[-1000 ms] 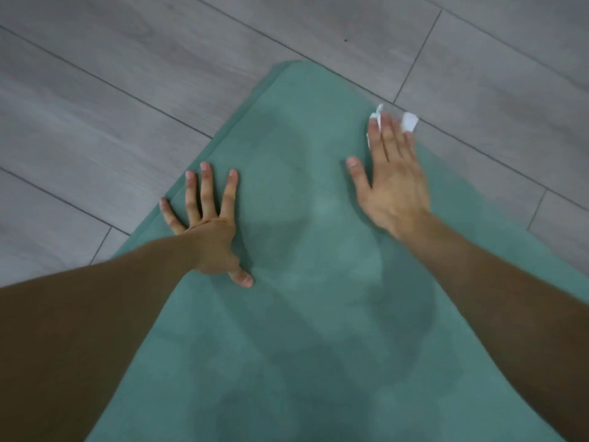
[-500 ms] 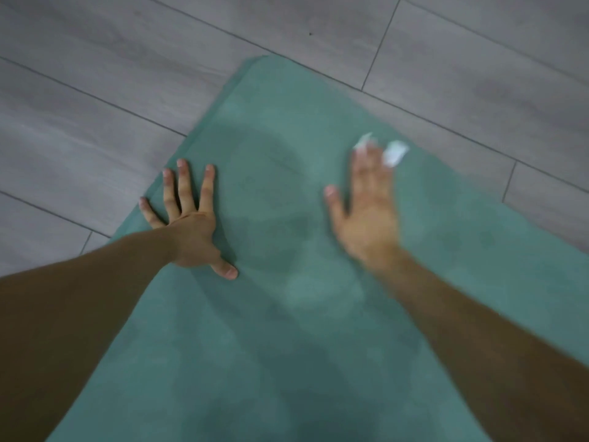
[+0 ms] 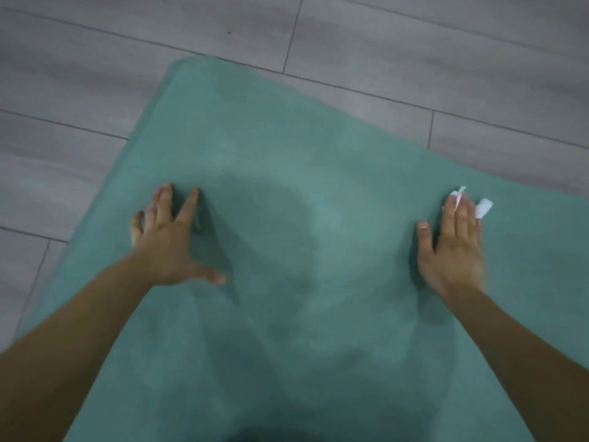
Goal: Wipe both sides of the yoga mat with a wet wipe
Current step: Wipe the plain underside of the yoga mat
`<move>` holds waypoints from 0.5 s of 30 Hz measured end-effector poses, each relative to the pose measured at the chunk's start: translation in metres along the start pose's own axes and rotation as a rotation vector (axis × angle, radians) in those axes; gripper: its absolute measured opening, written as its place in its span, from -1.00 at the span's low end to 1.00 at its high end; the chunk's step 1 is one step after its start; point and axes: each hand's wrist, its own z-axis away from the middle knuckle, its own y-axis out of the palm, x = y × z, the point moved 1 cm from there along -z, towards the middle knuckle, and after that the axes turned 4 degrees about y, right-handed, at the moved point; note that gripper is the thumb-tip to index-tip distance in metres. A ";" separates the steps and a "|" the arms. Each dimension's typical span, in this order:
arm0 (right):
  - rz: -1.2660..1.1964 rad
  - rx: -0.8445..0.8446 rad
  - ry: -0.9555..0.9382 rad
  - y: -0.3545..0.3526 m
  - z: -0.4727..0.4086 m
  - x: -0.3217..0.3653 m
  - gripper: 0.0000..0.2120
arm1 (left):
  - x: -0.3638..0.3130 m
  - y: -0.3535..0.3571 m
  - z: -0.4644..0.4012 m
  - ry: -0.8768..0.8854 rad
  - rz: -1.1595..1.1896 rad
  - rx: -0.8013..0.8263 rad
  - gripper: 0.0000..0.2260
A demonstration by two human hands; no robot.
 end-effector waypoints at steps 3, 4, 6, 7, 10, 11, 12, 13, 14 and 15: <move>-0.100 -0.044 -0.093 0.019 0.000 0.100 -0.28 | -0.061 0.033 0.010 -0.047 0.032 0.084 0.74; -0.136 -0.061 -0.265 0.027 0.000 0.147 -0.31 | -0.075 0.041 0.009 -0.086 0.030 0.087 0.76; -0.155 -0.026 -0.592 0.038 0.004 0.240 -0.35 | -0.087 0.051 0.002 -0.183 0.021 0.111 0.79; -0.127 0.027 -0.708 0.038 0.006 0.275 -0.36 | -0.088 0.053 -0.001 -0.235 0.013 0.128 0.80; -0.041 0.088 -0.798 0.039 0.002 0.302 -0.39 | -0.086 0.056 -0.006 -0.275 0.002 0.126 0.81; -0.065 0.058 -0.767 0.039 0.002 0.284 -0.39 | -0.085 0.057 -0.005 -0.248 0.023 0.113 0.81; -0.105 0.038 -0.721 0.039 0.004 0.257 -0.39 | -0.084 0.055 -0.002 -0.225 0.048 0.096 0.80; -0.136 0.033 -0.646 0.037 0.010 0.219 -0.40 | -0.085 0.054 0.000 -0.204 0.059 0.083 0.80; -0.147 0.028 -0.538 0.032 0.016 0.174 -0.40 | -0.087 0.053 0.002 -0.196 0.064 0.088 0.80; -0.142 0.010 -0.408 0.025 0.025 0.125 -0.40 | -0.088 0.053 0.004 -0.191 0.073 0.104 0.79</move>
